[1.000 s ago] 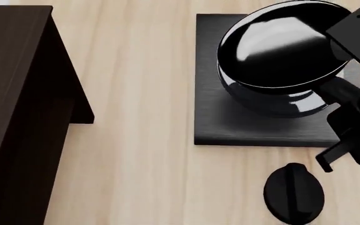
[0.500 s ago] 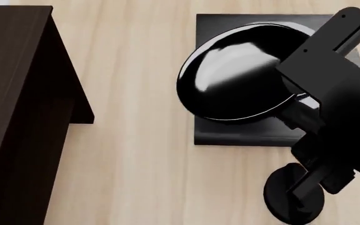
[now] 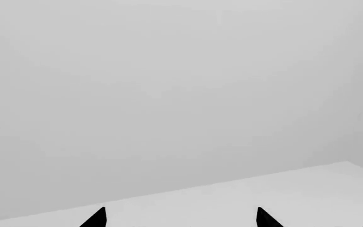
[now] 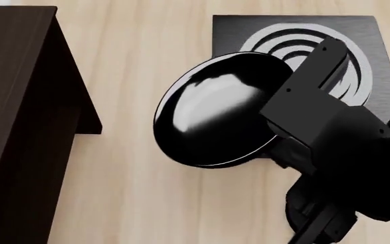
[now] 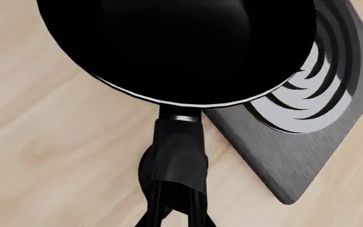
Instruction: Put the frying pan under the cabinet shelf.
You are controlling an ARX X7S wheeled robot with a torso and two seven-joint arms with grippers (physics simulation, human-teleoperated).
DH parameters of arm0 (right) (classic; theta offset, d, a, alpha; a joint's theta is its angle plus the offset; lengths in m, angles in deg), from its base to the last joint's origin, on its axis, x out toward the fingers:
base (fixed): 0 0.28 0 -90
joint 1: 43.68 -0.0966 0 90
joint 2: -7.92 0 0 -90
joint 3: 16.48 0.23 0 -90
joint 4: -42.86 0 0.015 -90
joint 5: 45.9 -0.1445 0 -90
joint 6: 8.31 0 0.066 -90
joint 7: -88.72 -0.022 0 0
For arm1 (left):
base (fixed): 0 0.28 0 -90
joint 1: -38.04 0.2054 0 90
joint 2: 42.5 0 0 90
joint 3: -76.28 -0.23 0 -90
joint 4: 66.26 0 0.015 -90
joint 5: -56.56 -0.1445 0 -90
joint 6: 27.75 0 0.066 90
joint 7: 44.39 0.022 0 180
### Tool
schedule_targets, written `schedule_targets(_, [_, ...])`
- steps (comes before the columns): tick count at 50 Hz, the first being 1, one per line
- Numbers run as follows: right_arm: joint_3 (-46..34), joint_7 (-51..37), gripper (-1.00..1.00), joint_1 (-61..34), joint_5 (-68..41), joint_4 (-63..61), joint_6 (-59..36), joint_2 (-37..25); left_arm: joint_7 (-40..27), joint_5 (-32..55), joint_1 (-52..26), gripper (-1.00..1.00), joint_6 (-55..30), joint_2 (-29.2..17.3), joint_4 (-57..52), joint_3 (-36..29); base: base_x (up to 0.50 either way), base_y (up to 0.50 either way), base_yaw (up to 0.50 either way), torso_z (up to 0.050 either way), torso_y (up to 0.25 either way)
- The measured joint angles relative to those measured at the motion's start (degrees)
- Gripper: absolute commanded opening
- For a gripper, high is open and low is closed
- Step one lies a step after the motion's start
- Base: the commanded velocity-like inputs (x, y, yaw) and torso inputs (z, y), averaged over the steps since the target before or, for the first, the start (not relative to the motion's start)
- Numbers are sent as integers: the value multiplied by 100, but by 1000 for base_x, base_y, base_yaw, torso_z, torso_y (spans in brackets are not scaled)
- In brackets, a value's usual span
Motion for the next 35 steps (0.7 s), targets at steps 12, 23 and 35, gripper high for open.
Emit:
schedule_targets(12, [-48,89,-100,132,-48,-324,160,4,53,-48,28,100,3,25,-8,25,0,0,0,0,1])
schedule_targets(23, [-90,183,-100,279,-48,-562,316,4,75,-60,52,100,6,36,-10,52,0,0,0,1,2])
schedule_targets(35, [-83,286,-100,435,-103,-821,533,37,51,-45,52,100,14,32,-5,23,0,0,0,1,1])
